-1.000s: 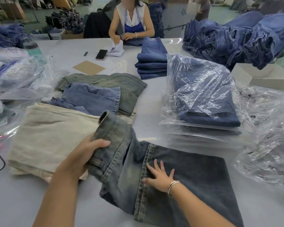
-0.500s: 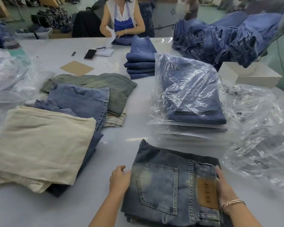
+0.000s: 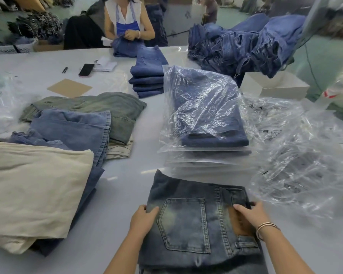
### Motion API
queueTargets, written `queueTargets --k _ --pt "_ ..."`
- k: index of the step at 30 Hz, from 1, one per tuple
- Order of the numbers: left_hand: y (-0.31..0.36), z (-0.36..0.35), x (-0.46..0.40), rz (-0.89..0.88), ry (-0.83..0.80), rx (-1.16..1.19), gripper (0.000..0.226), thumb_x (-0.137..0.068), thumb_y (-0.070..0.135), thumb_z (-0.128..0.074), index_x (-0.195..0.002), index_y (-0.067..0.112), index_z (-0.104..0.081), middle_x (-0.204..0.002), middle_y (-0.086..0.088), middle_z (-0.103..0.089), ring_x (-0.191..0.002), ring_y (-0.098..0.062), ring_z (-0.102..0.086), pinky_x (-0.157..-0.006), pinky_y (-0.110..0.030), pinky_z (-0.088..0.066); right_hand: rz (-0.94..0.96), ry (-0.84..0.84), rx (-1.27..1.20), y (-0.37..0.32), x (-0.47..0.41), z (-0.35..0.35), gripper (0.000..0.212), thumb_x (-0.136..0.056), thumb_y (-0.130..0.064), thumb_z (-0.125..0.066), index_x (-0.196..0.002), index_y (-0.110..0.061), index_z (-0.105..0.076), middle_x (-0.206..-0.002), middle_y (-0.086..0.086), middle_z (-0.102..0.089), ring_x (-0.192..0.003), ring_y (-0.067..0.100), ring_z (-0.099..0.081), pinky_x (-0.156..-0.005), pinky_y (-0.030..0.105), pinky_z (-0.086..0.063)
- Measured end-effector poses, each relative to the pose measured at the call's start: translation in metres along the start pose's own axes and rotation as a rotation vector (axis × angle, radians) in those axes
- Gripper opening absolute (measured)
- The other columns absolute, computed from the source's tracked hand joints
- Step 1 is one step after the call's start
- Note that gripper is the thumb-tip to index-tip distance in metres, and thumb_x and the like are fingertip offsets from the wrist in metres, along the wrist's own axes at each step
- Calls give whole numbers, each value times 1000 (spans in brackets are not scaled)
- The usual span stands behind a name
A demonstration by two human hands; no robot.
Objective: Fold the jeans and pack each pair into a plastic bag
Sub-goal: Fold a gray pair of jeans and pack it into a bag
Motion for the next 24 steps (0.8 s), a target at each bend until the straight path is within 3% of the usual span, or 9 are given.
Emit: queueTargets --k 4,6,11,14,15,17,19,21,24 --pt "-5 -3 -7 14 -88 108 33 -92 31 -60 -115 8 -62 -113 -13 -66 -102 -29 -62 -94 -41 -50 -23 50 -85 -2 9 -12 64 -74 -32 -80 -120 -4 -46 -98 13 -61 -81 28 -59 -73 36 -50" --pt "-13 11 -7 -16 2 156 27 -92 26 -60 -112 9 -64 -110 -13 -67 -100 -30 -62 -93 -42 -50 56 62 -91 -20 18 -22 55 -77 -31 -76 -119 -10 -47 -98 9 -59 -82 26 -58 -67 31 -45" --pt "-52 90 -1 25 388 22 32 -91 26 -61 -115 5 -59 -115 -25 -62 -106 -41 -57 -86 -41 -43 404 13 -146 -92 56 -64 22 -84 -4 -63 -103 -13 -59 -101 6 -60 -103 30 -59 -87 30 -43" --pt "-44 123 13 -182 690 -293 51 -86 21 -65 -128 -5 -52 -125 -37 -50 -111 -55 -50 -92 -60 -39 757 -91 198 -127 104 -115 41 -87 -25 -61 -127 -20 -56 -138 9 -44 -131 27 -39 -111 35 -27" --pt "-32 114 20 -271 686 -422 56 -86 31 -58 -127 -6 -54 -127 -39 -47 -112 -58 -48 -91 -64 -38 815 -195 403 -123 115 -141 52 -90 -39 -54 -139 -30 -43 -153 5 -25 -142 24 -21 -117 43 -13" --pt "-11 68 24 -384 478 -656 70 -90 54 -31 -138 6 -49 -144 -33 -35 -128 -53 -38 -99 -66 -31 869 -298 808 -101 125 -180 62 -92 -57 -35 -149 -41 -14 -160 -1 10 -147 22 10 -112 56 12" --pt "-14 26 19 -293 280 -787 67 -92 63 -15 -152 34 -18 -161 -9 -2 -147 -33 -7 -112 -63 -10 885 -320 978 -84 123 -194 64 -93 -61 -26 -149 -42 -2 -157 -1 22 -144 23 22 -107 59 19" --pt "-21 14 13 -230 270 -849 70 -83 68 6 -149 45 7 -159 6 18 -148 -21 13 -114 -60 3 859 -382 875 -87 115 -190 58 -94 -59 -29 -148 -42 -17 -159 -5 13 -146 19 14 -112 56 13" --pt "-23 9 11 -232 295 -893 95 -58 72 35 -147 46 12 -159 9 18 -147 -18 15 -114 -58 7 810 -269 464 -110 90 -145 32 -95 -38 -45 -119 -30 -64 -144 -2 -46 -134 16 -38 -112 34 -27"
Point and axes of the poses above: each hand's wrist, its own x-axis away from the middle knuckle, its own z-axis out of the back of the hand, y = z × x, the point moved 8 cm from there along -x, towards the middle knuckle
